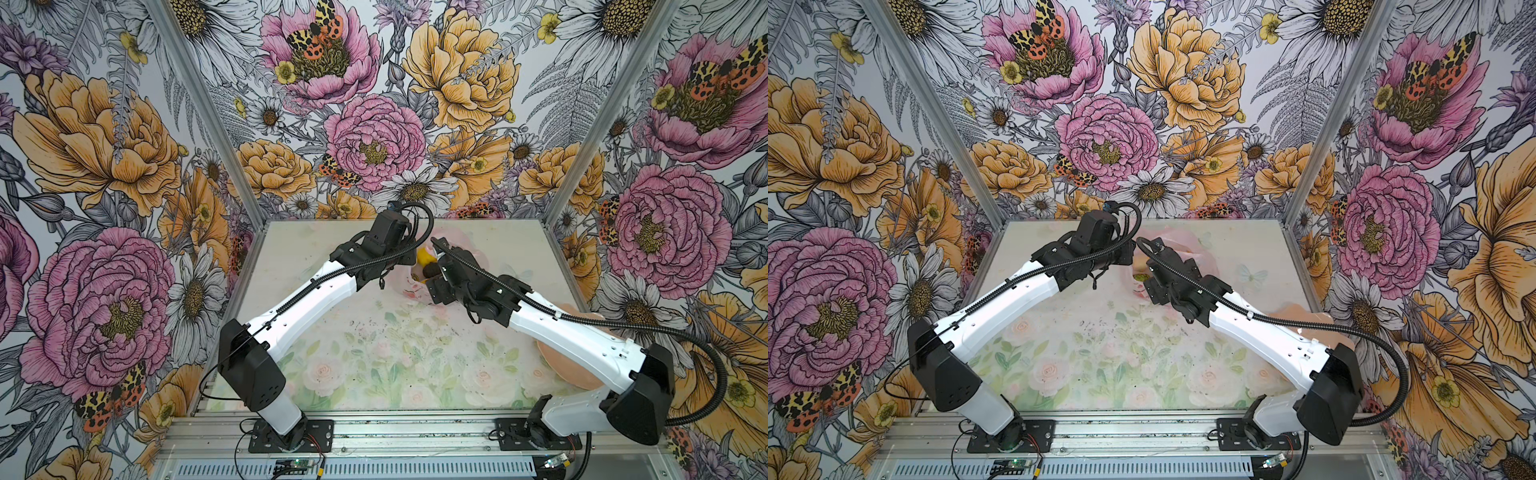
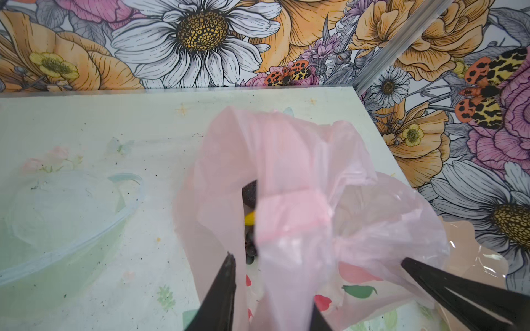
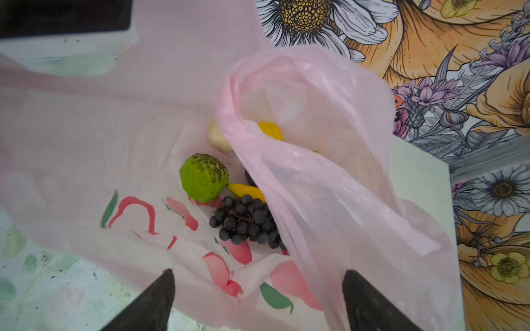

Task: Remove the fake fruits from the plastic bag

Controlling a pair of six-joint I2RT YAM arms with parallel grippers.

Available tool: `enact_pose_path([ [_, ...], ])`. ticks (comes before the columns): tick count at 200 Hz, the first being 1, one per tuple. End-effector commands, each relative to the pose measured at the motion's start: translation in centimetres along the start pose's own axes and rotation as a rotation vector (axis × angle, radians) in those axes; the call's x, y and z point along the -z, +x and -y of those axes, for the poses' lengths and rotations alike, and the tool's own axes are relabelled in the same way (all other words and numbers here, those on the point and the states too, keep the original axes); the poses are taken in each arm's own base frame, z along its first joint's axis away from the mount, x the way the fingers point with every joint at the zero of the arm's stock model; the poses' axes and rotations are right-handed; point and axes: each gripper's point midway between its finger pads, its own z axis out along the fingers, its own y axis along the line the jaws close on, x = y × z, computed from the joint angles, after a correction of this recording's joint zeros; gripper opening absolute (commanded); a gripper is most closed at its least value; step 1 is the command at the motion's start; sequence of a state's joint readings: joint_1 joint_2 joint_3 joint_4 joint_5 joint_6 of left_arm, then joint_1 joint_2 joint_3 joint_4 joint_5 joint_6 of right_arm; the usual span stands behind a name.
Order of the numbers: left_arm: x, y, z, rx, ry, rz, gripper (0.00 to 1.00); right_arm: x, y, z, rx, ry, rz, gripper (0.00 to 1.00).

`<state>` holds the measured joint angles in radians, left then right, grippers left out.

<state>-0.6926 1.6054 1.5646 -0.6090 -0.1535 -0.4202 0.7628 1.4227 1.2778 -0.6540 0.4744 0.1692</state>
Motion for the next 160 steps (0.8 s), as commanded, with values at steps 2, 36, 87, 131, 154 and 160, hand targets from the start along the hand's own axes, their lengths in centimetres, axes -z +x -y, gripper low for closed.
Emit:
enact_pose_path([
  [2, 1.0, -0.9, -0.1, 0.092, 0.084, 0.030, 0.25, 0.1, -3.3, 2.8, 0.002, 0.172, 0.068, 0.93],
  [36, 0.9, -0.4, -0.9, 0.109, 0.086, 0.019, 0.18, -0.8, -4.7, 5.4, -0.054, 0.268, 0.069, 0.84],
  [87, 0.8, -0.9, -2.7, 0.166, 0.081, 0.033, 0.11, -2.2, -5.9, 9.2, -0.155, 0.357, 0.064, 0.61],
  [131, 0.7, -1.8, -3.9, 0.199, 0.072, 0.049, 0.06, -2.3, -6.6, 11.1, -0.259, 0.347, 0.084, 0.33],
  [154, 0.4, -2.1, -4.4, 0.216, 0.067, 0.056, 0.04, -2.6, -7.0, 11.1, -0.288, 0.315, 0.089, 0.14],
  [160, 0.3, -2.3, -4.7, 0.224, 0.066, 0.060, 0.03, -2.7, -7.2, 11.0, -0.297, 0.302, 0.094, 0.10],
])
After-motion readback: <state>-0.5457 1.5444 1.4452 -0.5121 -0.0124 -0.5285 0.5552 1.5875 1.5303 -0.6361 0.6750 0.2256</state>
